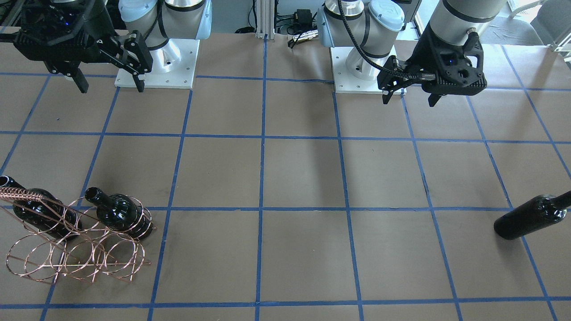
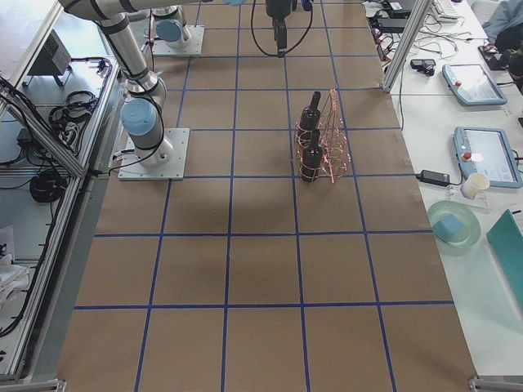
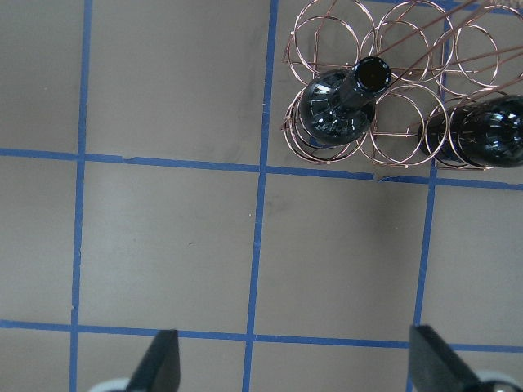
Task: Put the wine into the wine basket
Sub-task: 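Move the left gripper over the dark wine bottle lying on the table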
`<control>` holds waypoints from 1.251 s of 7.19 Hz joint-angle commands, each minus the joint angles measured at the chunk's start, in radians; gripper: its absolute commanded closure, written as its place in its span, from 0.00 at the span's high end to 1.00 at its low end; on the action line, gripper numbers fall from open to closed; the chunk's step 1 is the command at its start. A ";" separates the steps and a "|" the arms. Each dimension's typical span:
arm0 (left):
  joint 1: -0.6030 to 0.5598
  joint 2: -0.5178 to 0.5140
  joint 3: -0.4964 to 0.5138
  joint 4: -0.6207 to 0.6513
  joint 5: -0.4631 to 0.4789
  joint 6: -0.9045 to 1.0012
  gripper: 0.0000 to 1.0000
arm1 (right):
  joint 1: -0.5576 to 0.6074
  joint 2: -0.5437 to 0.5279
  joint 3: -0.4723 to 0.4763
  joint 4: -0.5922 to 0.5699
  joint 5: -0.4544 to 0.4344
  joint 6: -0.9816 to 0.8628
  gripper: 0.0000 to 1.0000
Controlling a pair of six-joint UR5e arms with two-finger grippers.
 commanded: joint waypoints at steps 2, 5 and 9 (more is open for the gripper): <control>0.220 -0.024 0.017 0.068 0.003 0.194 1.00 | 0.000 -0.001 0.000 0.000 -0.003 0.000 1.00; 0.448 -0.092 0.040 0.138 -0.002 0.419 1.00 | 0.000 -0.001 0.000 -0.001 -0.002 0.000 1.00; 0.534 -0.266 0.189 0.203 -0.014 0.528 0.99 | 0.000 -0.001 0.000 -0.003 -0.005 0.000 1.00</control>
